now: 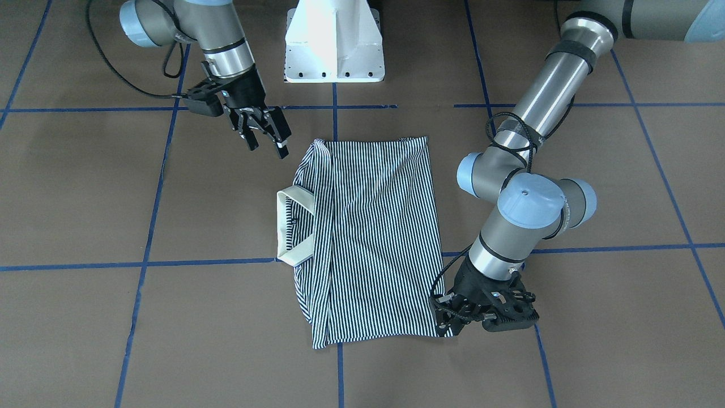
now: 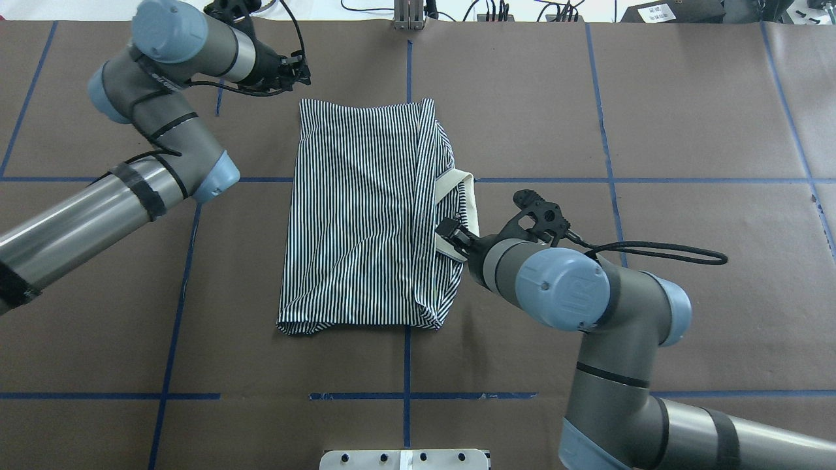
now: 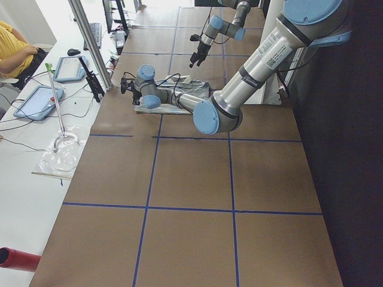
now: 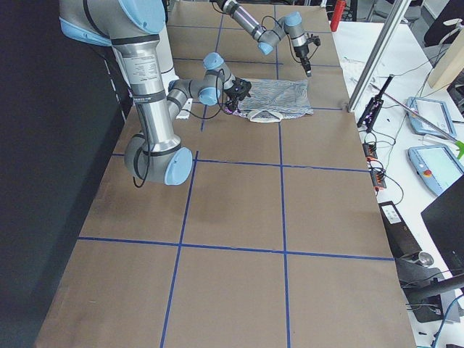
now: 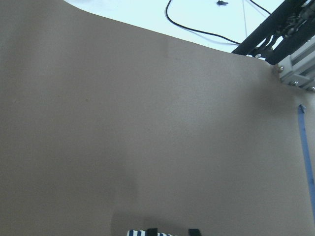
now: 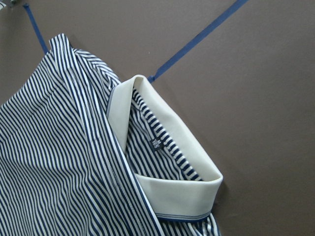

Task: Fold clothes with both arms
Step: 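Raise the left gripper away while the right gripper adjusts the collar edge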

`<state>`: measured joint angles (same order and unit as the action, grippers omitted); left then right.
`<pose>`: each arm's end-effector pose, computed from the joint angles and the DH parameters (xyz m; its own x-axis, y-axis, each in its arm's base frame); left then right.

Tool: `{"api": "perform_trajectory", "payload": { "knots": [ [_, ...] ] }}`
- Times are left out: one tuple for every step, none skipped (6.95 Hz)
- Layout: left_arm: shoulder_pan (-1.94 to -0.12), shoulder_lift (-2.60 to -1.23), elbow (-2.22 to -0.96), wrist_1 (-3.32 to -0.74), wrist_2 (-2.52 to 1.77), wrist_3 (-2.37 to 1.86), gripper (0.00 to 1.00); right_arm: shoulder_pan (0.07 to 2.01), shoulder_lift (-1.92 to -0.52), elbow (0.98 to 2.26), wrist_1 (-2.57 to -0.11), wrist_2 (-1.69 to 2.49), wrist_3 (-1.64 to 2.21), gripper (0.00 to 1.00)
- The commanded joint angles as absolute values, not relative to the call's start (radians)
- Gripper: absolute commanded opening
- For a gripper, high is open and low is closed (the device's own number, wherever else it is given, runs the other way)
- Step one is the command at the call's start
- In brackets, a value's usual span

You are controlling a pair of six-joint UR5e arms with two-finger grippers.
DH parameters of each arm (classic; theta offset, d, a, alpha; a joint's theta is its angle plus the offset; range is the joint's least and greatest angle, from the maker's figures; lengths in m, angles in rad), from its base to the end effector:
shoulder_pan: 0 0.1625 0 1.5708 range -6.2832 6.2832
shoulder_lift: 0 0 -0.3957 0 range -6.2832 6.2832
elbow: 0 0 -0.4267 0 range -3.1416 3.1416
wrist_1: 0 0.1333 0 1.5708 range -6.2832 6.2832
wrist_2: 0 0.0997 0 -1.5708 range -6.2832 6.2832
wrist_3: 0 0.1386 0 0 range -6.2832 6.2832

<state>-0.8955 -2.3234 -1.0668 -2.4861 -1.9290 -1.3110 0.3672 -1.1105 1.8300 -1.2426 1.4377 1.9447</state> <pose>0.4607 -0.7107 0.3061 0.3752 -0.0836 -0.9232 0.4484 0.8880 0.1018 -0.5667 -0.3805 0.2181 0.2649 0.4898 0.8306 -0.6014 0.7572 -0.2547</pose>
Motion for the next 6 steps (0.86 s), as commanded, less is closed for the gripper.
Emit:
{"api": "perform_trajectory", "payload": {
  "knots": [
    [-0.925,-2.217,-1.228,-2.479,-1.997,-1.338,0.46,0.364,-0.99,1.696,-1.293,1.561,1.805,1.0],
    [-0.925,-2.215,-1.23,-2.479,-1.999,-1.339,0.46,0.362,-0.971,1.686,-1.354,1.638,1.66,1.0],
    [-0.925,-2.215,-1.23,-2.479,-1.999,-1.339,0.46,0.359,-0.965,1.687,-1.423,1.694,1.555,1.0],
    [-0.925,-2.212,-1.23,-2.477,-1.997,-1.338,0.46,0.344,-0.965,1.686,-1.461,1.716,1.489,1.0],
    [-0.922,-2.2,-1.229,-2.483,-1.997,-1.339,0.46,0.324,-0.966,1.684,-1.48,1.717,1.445,1.0],
    [-0.923,-2.198,-1.229,-2.485,-1.997,-1.339,0.46,0.318,-0.956,1.678,-1.483,1.717,1.437,1.0]
  ]
}}
